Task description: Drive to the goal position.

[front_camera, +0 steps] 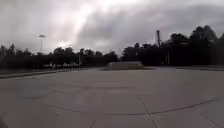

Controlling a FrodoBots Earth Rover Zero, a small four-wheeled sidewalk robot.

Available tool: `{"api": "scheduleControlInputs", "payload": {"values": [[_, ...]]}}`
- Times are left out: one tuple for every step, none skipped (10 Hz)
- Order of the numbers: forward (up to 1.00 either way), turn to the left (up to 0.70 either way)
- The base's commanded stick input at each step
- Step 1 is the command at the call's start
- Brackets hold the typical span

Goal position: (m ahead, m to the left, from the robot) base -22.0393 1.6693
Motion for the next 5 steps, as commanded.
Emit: {"api": "scheduleControlInputs", "payload": {"values": [[0.7, 0.0], [0.7, 0.0], [0.7, 0.0], [0.7, 0.0], [0.7, 0.0]]}}
